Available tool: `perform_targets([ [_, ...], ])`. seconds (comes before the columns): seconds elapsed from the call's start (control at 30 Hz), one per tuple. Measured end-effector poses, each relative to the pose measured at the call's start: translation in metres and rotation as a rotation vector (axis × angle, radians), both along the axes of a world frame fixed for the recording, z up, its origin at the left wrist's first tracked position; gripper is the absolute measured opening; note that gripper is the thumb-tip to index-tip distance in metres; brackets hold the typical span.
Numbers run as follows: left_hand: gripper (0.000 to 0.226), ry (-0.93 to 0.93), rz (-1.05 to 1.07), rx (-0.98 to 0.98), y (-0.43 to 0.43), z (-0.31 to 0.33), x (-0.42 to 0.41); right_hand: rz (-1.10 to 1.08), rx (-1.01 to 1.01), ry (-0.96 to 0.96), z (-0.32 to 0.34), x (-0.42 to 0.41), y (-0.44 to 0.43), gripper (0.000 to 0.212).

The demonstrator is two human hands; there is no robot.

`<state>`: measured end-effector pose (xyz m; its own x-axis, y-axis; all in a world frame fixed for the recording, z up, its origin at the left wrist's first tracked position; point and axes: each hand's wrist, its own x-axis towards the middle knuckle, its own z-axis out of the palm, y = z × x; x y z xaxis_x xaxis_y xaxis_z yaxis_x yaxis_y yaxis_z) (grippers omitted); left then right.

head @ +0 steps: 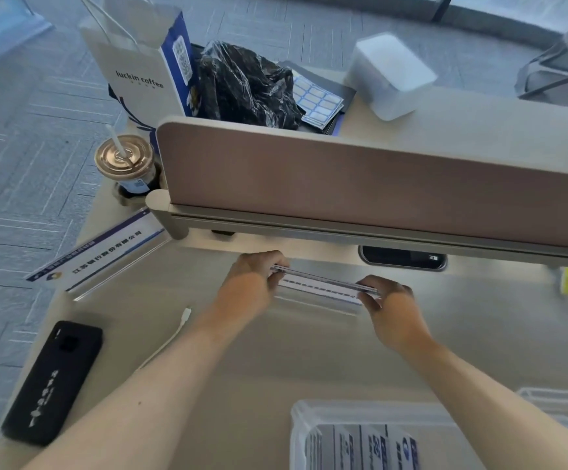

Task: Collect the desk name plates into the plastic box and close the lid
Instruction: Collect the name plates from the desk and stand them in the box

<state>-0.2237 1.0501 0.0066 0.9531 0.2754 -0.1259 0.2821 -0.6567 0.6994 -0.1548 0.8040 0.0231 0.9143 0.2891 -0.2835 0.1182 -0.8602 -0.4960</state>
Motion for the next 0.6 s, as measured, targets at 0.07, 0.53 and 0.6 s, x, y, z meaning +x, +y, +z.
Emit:
perform_targets([
  [0.07,0.013,-0.056,-0.013,0.038,-0.002,0.009,-0.002,0.074,0.003,-0.031,0.01,-0.002,-0.006,0.015],
  [0.53,0.021,-0.159,-0.3,0.464,-0.132,0.218,-0.021,0.306,0.244,-0.503,0.167,-0.025,-0.127,0.014],
  [0.6,0.029,-0.02,-0.403,0.513,-0.178,0.243,-0.024,0.347,0.243,-0.547,0.188,-0.034,-0.154,0.013],
])
